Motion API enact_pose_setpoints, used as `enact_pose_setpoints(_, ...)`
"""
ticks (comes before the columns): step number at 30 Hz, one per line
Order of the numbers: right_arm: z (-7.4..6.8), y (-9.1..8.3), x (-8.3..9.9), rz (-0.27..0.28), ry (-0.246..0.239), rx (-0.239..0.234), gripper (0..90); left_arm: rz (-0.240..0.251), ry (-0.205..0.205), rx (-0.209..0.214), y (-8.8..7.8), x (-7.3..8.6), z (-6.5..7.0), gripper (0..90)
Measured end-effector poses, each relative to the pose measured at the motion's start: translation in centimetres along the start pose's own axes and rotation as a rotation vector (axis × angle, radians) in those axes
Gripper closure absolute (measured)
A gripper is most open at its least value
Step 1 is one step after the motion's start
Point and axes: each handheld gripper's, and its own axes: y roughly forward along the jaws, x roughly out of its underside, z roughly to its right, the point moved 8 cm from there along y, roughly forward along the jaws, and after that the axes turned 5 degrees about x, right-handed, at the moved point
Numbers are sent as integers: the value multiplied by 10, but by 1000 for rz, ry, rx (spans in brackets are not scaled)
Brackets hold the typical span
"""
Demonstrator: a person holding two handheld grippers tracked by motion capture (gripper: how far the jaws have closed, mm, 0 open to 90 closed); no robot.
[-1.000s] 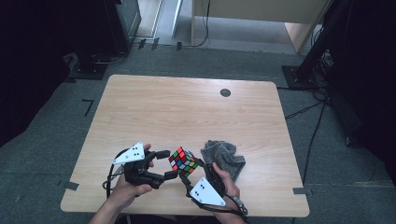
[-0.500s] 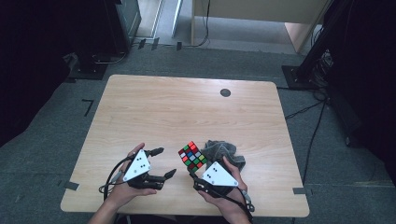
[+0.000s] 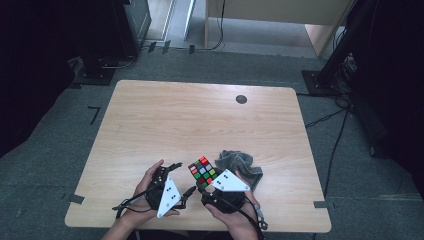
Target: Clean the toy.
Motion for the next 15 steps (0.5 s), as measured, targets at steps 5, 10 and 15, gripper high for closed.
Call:
enact_pose_setpoints(5,-10,3,2,-51,13,-1,339,5,32,-1,3,-3,7,170)
enact_pose_setpoints(10,-20,4,1,-79,39,-24,337,-3,64,-34,5,-3,9,199)
enact_pose_setpoints(15,-21,5,0,-71,96,-72,330,22,45,-10,2,-3,10,315)
